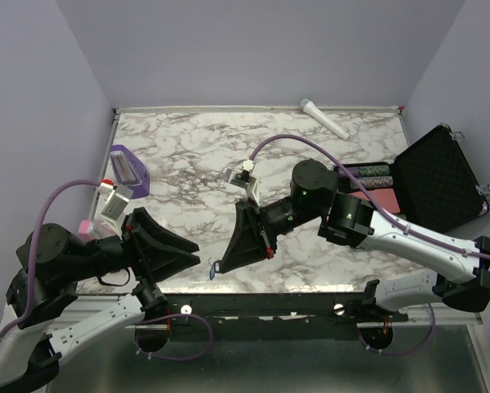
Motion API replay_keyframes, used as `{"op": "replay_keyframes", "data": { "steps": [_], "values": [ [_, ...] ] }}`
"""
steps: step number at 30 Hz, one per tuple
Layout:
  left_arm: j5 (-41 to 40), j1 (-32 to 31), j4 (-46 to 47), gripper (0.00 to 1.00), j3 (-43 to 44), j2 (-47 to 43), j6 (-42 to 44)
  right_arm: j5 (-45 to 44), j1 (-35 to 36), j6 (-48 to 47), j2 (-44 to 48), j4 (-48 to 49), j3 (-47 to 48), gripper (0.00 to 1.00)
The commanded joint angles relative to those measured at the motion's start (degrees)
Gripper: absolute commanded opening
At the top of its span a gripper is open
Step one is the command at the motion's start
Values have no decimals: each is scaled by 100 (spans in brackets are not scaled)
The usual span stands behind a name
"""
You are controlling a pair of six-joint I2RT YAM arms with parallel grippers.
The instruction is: Remove the keys from the keyring
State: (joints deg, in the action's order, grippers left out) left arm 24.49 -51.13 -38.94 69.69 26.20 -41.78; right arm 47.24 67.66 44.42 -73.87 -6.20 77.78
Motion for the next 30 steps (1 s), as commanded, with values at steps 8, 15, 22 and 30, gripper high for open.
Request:
{"op": "replay_keyframes", "data": {
  "steps": [8, 15, 22, 30],
  "values": [
    [240, -19, -17, 45, 211, 421, 223, 118, 11, -109, -58, -171, 229, 1],
    [354, -19, 44, 41, 247, 553, 249, 101, 2, -144, -75, -242, 255, 1],
    [539, -19, 79, 40, 229, 615, 258, 110, 10, -171, -102, -277, 273, 1],
    [802, -28, 211, 38, 115, 641, 232, 75, 2, -180, -75, -295, 247, 1]
  ]
}}
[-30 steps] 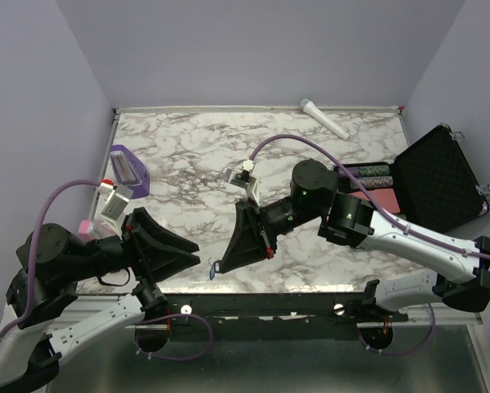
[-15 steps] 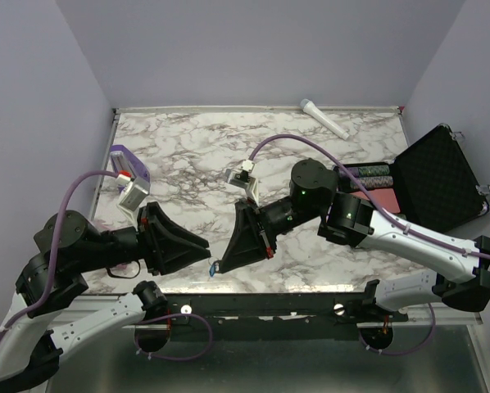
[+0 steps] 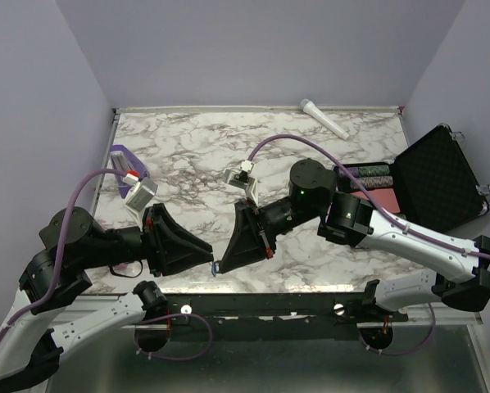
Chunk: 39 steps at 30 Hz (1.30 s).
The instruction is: Remove the keys from the keyring
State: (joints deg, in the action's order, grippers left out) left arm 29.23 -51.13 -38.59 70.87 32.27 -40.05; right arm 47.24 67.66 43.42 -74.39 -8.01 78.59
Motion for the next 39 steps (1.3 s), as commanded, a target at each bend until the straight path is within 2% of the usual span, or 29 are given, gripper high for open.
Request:
{"op": "replay_keyframes", "data": {
  "steps": [1, 16, 39],
  "values": [
    [346, -28, 159, 37, -3, 60, 50, 66, 2, -70, -14, -113, 157, 1],
    [601, -20, 255, 27, -56, 95, 15, 22, 2, -79, 3, -113, 131, 1],
    [443, -37, 141, 25, -38, 139, 24, 4, 2, -79, 39, -113, 96, 1]
  ]
}}
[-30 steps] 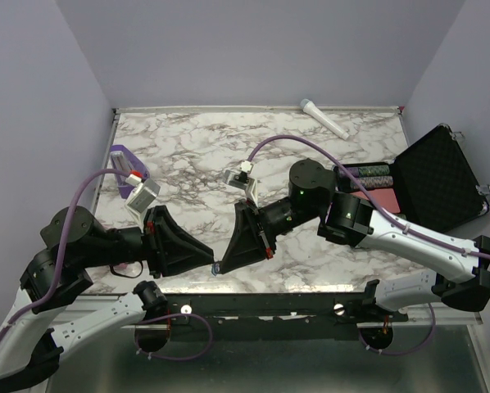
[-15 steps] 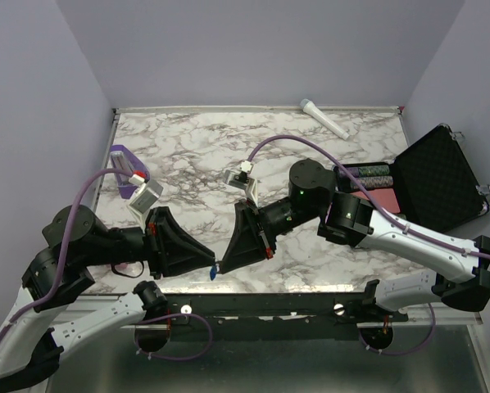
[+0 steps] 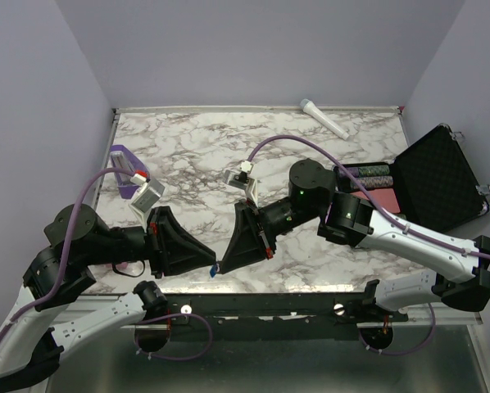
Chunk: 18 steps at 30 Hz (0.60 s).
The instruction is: Remove the keys from the keyring
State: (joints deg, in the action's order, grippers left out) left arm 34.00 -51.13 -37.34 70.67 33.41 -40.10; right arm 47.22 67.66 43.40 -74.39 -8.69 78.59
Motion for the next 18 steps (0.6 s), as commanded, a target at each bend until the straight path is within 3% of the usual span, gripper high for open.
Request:
{"op": "replay_keyframes", "data": {
  "steps": [1, 9, 18],
  "values": [
    [-103, -37, -18, 25, -10, 8, 28, -2, 2, -77, 47, -45, 104, 1],
    [-948, -28, -124, 36, 52, -221, -139, -82, 10, -95, 91, -89, 95, 1],
    [-658, -28, 69, 31, -177, -247, -218, -99, 2, -103, 100, -80, 87, 1]
  ]
}}
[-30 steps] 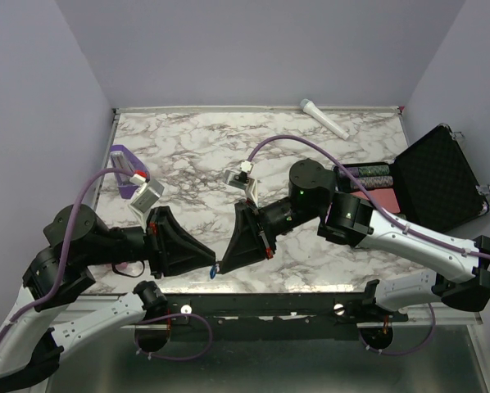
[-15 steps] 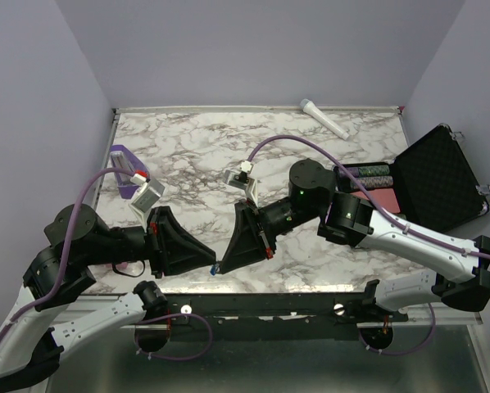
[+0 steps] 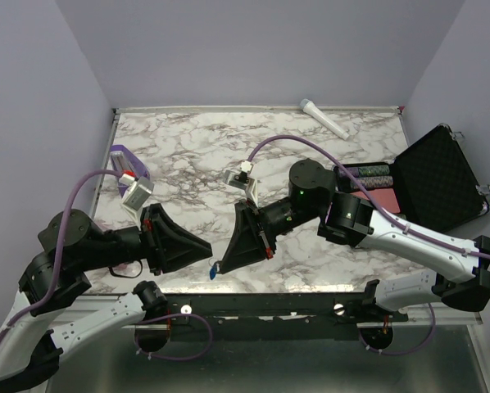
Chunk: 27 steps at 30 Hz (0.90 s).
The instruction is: Remove the keys from the keyring
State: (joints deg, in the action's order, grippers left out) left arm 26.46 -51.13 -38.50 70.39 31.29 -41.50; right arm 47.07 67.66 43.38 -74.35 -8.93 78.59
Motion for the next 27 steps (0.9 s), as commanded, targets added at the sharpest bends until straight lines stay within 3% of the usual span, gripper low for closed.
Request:
{"op": "replay_keyframes", "data": {
  "steps": [1, 13, 19, 22, 25, 27],
  "values": [
    [183, -37, 237, 31, -157, -26, -78, -93, 2, -92, 87, -56, 87, 1],
    [545, -28, 255, 27, -140, 149, 19, -93, 10, -110, 105, -74, 78, 1],
    [97, -28, 115, 54, -26, 79, 45, -75, 11, -110, 78, -100, 87, 1],
    [-70, -37, 97, 62, 36, 35, 63, -75, 11, -119, 78, -127, 95, 1],
    [-80, -28, 97, 61, 80, 18, 98, -75, 10, -119, 69, -153, 113, 1],
    [52, -28, 88, 55, 98, 44, 142, -75, 2, -136, 69, -171, 122, 1]
  ]
}}
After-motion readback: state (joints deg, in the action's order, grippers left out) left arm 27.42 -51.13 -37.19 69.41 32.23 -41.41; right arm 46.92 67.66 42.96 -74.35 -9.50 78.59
